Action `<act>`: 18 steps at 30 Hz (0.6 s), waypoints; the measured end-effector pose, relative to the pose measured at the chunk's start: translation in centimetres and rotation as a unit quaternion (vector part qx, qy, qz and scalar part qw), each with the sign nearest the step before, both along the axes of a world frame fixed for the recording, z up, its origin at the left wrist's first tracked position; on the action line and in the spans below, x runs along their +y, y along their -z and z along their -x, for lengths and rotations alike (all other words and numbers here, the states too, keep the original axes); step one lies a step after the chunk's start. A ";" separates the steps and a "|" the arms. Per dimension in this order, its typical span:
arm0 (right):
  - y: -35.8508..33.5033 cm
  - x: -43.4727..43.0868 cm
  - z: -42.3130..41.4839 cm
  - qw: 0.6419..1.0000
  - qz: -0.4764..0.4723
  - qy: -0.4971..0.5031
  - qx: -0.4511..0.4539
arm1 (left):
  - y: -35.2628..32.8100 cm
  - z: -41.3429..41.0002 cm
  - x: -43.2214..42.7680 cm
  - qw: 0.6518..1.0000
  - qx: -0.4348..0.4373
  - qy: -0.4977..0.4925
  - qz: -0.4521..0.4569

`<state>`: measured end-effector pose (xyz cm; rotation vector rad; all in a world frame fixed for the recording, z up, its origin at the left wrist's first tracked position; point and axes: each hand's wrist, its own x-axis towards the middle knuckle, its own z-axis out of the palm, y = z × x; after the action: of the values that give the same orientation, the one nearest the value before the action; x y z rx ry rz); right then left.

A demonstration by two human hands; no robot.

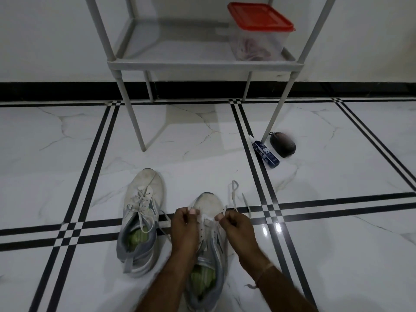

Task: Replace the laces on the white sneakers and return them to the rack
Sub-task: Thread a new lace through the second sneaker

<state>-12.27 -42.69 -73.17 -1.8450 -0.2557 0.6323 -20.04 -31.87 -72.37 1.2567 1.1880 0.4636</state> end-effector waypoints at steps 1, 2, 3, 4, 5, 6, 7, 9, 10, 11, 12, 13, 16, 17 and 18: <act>-0.8 0.2 -0.2 1.000 -0.009 0.006 0.008 | -0.8 -0.1 0.2 1.000 -0.021 0.005 0.013; -1.8 0.4 -0.5 1.000 -0.018 0.009 0.014 | -1.8 -0.2 0.4 0.999 -0.040 0.012 0.029; -2.9 0.7 -0.7 0.999 -0.034 0.008 0.020 | -2.8 -0.3 0.6 0.997 -0.058 0.021 0.045; -4.2 0.9 -1.0 0.998 -0.058 0.005 0.024 | -4.0 -0.4 0.9 0.995 -0.074 0.031 0.055; -5.4 1.2 -1.4 0.996 -0.082 0.000 0.027 | -5.0 -0.6 1.1 0.994 -0.086 0.042 0.055; -6.7 1.4 -1.8 0.995 -0.101 -0.007 0.024 | -6.1 -0.9 1.3 0.993 -0.095 0.055 0.045; -7.9 1.7 -2.1 0.993 -0.115 -0.016 0.018 | -7.1 -1.2 1.6 0.992 -0.103 0.066 0.029; -10.7 2.2 -2.7 0.990 -0.140 -0.028 0.007 | -9.5 -1.8 2.0 0.988 -0.133 0.079 -0.004; -12.2 2.5 -3.1 0.988 -0.151 -0.031 -0.001 | -10.9 -2.2 2.3 0.985 -0.150 0.084 -0.024; -13.6 2.8 -3.4 0.987 -0.159 -0.034 -0.007 | -12.0 -2.5 2.4 0.982 -0.162 0.089 -0.040; -15.2 3.1 -3.6 0.985 -0.167 -0.037 -0.018 | -13.5 -2.8 2.7 0.979 -0.170 0.097 -0.056; -16.8 3.3 -3.8 0.983 -0.176 -0.038 -0.030 | -15.0 -3.2 2.8 0.975 -0.184 0.105 -0.070; -21.3 3.6 -4.1 0.973 -0.216 -0.043 -0.066 | -19.4 -4.0 3.1 0.962 -0.230 0.112 -0.096; -22.4 3.6 -4.2 0.970 -0.225 -0.045 -0.079 | -20.5 -4.2 3.1 0.958 -0.245 0.111 -0.102; -23.6 3.6 -4.2 0.968 -0.229 -0.047 -0.092 | -21.8 -4.4 3.2 0.955 -0.255 0.109 -0.109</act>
<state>-8.02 -39.05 -49.59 -1.4482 -0.5658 0.4205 -15.62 -28.67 -50.62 1.3326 0.5658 0.7168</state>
